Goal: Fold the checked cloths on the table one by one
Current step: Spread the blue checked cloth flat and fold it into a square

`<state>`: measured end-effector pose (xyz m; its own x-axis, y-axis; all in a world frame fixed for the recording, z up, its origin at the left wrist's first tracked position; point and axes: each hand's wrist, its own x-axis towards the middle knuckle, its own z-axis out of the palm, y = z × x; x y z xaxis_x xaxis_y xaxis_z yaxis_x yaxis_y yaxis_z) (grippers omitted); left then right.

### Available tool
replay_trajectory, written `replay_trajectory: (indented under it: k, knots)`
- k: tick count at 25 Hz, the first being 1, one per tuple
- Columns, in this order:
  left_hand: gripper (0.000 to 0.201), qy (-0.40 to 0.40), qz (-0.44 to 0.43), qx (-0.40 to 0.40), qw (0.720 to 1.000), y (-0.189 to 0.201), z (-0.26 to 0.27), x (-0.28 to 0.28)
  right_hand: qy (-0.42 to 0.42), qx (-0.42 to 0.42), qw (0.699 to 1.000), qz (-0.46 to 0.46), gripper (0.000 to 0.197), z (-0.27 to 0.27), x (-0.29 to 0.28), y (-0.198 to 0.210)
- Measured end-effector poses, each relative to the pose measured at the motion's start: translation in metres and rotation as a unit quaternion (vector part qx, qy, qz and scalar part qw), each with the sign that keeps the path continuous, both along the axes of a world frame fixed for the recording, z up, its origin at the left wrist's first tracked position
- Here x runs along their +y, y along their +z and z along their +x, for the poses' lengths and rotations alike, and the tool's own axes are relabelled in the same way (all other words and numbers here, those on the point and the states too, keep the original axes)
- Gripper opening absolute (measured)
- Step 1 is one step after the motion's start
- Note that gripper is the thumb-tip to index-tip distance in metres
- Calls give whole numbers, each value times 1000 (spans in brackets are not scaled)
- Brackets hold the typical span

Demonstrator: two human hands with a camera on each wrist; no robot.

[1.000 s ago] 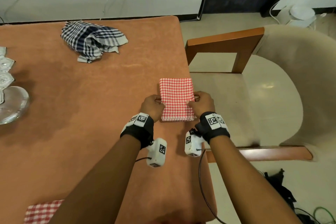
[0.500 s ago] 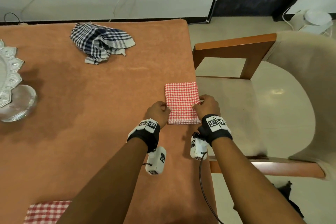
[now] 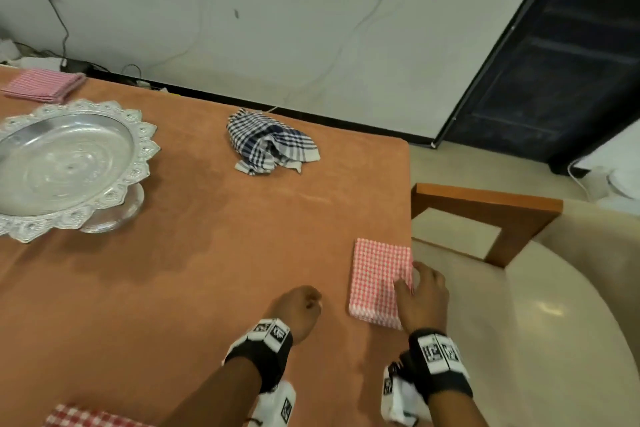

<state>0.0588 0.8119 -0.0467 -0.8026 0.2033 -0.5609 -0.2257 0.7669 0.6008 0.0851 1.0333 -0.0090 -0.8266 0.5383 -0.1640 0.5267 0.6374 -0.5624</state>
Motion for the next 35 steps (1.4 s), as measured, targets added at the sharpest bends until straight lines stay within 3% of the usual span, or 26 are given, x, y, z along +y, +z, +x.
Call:
replay_trajectory:
  k: [4, 7, 12, 18, 22, 26, 28, 32, 35]
  knots:
    - [31, 4, -28, 38, 999, 10, -24, -21, 92, 3, 995, 44, 40, -39, -23, 15]
    - [32, 18, -46, 110, 993, 26, -67, -37, 216, 8, 970, 113, 33, -89, -49, 26]
    - [33, 116, -37, 213, 969, 46, -162, -63, 300, -4, 935, 187, 34, -181, -99, 43]
    - [38, 33, -126, 289, 948, 10, -249, -67, 294, -42, 938, 181, 33, -276, -147, -5]
    - [32, 73, -107, 265, 956, -7, -271, -68, 296, -68, 934, 188, 46, -314, -158, -29]
    - [41, 91, -82, 238, 963, -2, -276, -74, 264, -60, 945, 186, 28, -336, -155, -44]
    - [41, 113, -63, 231, 964, 4, -273, -74, 243, -35, 957, 155, 22, -336, -150, -41]
    - [19, 165, -53, 214, 961, 21, -249, -82, 226, 20, 961, 160, 23, -314, -140, -15]
    - [17, 187, -66, 250, 948, 44, -217, -94, 197, 76, 969, 125, 20, -281, -129, 19]
